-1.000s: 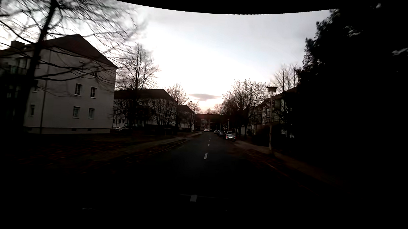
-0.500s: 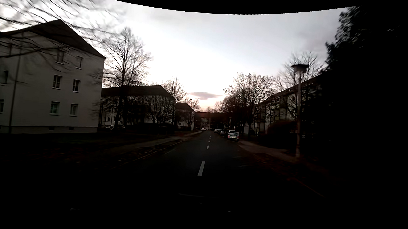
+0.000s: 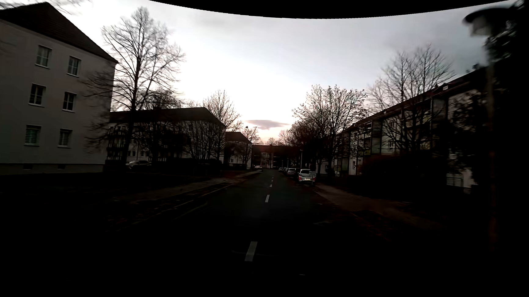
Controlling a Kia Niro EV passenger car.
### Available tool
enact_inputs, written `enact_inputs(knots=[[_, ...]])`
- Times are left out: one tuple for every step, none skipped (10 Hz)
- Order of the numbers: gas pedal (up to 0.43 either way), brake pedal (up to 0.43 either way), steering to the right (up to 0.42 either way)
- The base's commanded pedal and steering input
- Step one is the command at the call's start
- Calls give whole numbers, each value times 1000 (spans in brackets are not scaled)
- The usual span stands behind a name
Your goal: Follow the waypoints while adhering to traffic rules and regulations
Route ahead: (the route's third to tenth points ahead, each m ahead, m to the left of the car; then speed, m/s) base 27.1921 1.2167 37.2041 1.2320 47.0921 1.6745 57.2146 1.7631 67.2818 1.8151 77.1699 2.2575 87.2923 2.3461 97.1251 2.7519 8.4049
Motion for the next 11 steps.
enact_inputs(knots=[[59, 0, -1], [59, 0, -1], [59, 0, -1], [59, 0, -2], [59, 0, -2], [59, 0, -2], [59, 0, -2], [59, 0, -2], [59, 0, -2], [59, 0, -1], [59, 0, -2]])
